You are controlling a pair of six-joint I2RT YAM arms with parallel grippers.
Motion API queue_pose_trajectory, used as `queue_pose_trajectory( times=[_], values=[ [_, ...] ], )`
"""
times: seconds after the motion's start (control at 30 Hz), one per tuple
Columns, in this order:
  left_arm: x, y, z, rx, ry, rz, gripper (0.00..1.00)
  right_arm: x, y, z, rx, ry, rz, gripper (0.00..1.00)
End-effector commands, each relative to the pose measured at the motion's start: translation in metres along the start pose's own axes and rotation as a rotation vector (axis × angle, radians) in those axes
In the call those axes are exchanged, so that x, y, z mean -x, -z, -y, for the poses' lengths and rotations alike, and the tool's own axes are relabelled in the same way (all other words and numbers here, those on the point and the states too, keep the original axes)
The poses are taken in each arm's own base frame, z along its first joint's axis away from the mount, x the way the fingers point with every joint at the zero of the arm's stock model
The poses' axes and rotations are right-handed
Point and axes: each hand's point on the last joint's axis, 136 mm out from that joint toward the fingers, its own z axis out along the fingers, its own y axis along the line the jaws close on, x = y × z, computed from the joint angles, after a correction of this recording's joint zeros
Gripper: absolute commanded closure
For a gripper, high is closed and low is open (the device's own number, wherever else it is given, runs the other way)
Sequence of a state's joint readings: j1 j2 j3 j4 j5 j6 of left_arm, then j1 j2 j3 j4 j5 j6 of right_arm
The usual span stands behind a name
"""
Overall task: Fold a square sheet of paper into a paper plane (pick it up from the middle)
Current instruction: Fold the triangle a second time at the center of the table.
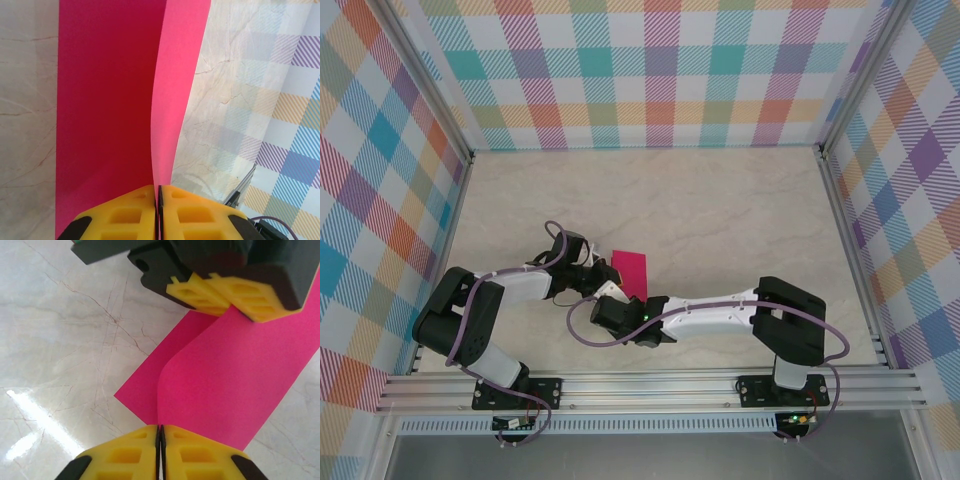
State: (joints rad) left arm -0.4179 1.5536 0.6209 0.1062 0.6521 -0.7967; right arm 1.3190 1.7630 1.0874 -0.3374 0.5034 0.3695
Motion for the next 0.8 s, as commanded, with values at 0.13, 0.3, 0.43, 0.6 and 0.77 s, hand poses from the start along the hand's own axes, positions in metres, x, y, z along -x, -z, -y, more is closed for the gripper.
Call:
queue_pose_trajectory(
  times=[0.13, 0.3, 0.43, 0.6, 0.77],
  values=[
    [0.001, 0.009, 0.007, 0.027, -0.013, 0.034, 0.81, 0.004, 0.013, 0.006, 0.091, -0.091, 0.034, 0.94],
    [0.005, 0.022, 0.005, 0.07, -0.014, 0.095, 0.59, 0.004, 0.016, 0.001, 0.231, -0.145, 0.031, 0.95],
    [0.007, 0.038, 0.003, 0.124, -0.019, 0.154, 0.49, 0.007, 0.017, 0.004, 0.349, -0.226, 0.034, 0.95],
    [0.002, 0.056, -0.002, 0.157, -0.016, 0.212, 0.44, 0.006, 0.014, 0.015, 0.448, -0.314, 0.01, 0.94],
    [-0.008, 0.062, -0.006, 0.14, -0.013, 0.217, 0.44, 0.007, 0.014, 0.022, 0.614, -0.415, -0.011, 0.93]
  ],
)
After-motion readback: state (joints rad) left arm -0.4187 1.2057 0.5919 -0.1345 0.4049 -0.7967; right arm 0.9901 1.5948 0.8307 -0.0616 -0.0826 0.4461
